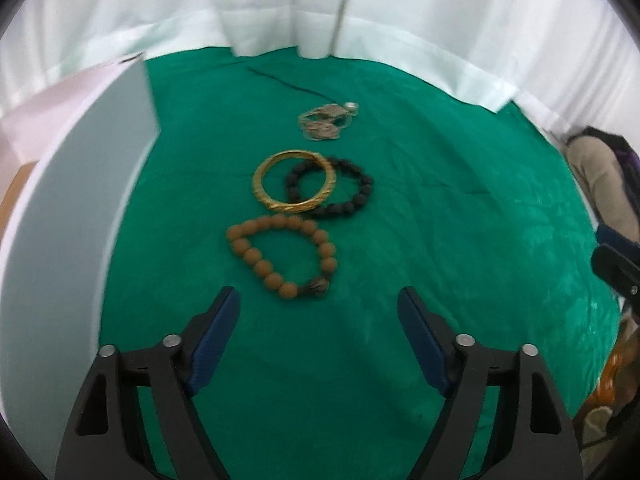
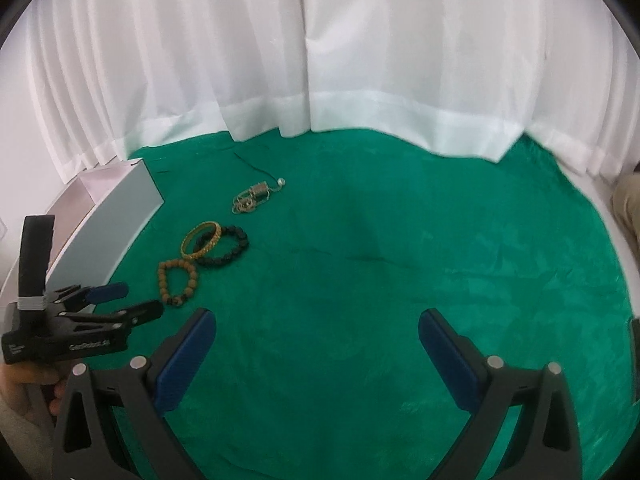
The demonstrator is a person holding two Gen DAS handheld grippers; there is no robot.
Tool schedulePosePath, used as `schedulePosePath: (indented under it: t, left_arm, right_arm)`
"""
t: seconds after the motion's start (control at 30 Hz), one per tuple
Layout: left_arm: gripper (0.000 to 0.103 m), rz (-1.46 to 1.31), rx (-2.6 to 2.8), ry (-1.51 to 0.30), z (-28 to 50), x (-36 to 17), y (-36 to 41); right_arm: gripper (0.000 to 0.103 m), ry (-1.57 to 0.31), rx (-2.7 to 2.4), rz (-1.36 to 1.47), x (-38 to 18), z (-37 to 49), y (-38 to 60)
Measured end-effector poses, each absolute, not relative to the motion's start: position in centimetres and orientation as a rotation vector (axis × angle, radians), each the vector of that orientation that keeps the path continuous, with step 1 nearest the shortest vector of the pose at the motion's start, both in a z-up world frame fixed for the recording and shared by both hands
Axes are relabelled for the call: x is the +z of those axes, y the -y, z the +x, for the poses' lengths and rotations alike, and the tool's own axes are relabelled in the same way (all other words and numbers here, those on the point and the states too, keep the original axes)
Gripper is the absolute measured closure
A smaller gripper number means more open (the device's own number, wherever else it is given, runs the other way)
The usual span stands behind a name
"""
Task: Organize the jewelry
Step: 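Move both open tools back over the remaining jewelry on the cloth, then grasp the wooden bead bracelet with the left tool while the right tool grasps the gold bangle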
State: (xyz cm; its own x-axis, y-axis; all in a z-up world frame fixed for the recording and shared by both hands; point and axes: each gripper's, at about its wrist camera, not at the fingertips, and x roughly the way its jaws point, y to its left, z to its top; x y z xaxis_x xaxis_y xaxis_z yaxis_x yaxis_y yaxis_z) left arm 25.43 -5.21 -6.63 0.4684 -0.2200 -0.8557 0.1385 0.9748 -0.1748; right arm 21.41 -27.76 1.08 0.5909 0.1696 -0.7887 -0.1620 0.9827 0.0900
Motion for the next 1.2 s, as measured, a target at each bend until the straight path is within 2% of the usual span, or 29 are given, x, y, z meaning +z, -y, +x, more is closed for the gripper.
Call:
schedulePosePath:
  t: [0.07, 0.17, 0.23, 0.3, 0.37, 0.47, 0.53, 0.7, 0.9, 0.97, 1.03, 1.1, 1.2]
  left_arm:
    - [0.032, -0.059, -0.269, -1.064, 25.7, -6.9, 6.0]
    - [0.048, -0.007, -0.349, -1.062, 26.2, -7.8, 7.3]
    - [0.066, 0.017, -0.38, -1.075, 26.7, -8.7, 7.7]
    - [0.075, 0.043, -0.391, -1.101, 27.3, -9.8, 7.7]
    - [0.079, 0.072, -0.405, -1.077, 27.1, -10.1, 7.8]
    - [0.097, 0.101, -0.393, -1.081, 26.9, -10.1, 7.6]
    - [0.1, 0.047, -0.379, -1.098, 26.8, -9.9, 7.0]
    - [0.101, -0.103, -0.369, -1.093, 25.6, -8.6, 4.9]
    - [0.101, -0.082, -0.402, -1.101, 23.4, -7.8, 4.7]
    - [0.096, -0.079, -0.362, -1.082, 23.6, -7.6, 4.4]
    - [0.076, -0.099, -0.319, -1.08, 24.5, -7.5, 4.1]
    - [0.063, -0.126, -0.28, -1.062, 25.3, -7.5, 3.5]
    - [0.061, -0.139, -0.204, -1.059, 26.8, -7.7, 2.8]
  right_arm:
    - [0.0, -0.928, 0.194, 0.029, 0.6, 21.2, 28.1]
    - [0.0, -0.941, 0.192, 0.048, -0.1, 21.0, 28.4]
    - [0.0, -0.954, 0.188, 0.064, -0.5, 20.9, 28.6]
    - [0.0, -0.964, 0.19, 0.079, -0.8, 20.7, 28.8]
    - [0.0, -0.963, 0.191, 0.084, -0.8, 20.5, 28.9]
    - [0.0, -0.96, 0.192, 0.084, -0.7, 20.1, 28.9]
    - [0.0, -0.959, 0.193, 0.096, -0.7, 20.0, 29.0]
    - [0.0, -0.964, 0.195, 0.118, -0.9, 19.8, 29.2]
    - [0.0, -0.977, 0.2, 0.129, -1.0, 19.4, 29.1]
    - [0.0, -0.979, 0.204, 0.135, -0.9, 19.4, 28.9]
    - [0.0, -0.981, 0.208, 0.138, -0.9, 19.4, 28.8]
    - [0.0, -0.981, 0.217, 0.138, -0.9, 19.3, 28.5]
    - [0.0, -0.987, 0.23, 0.129, -1.0, 19.1, 28.1]
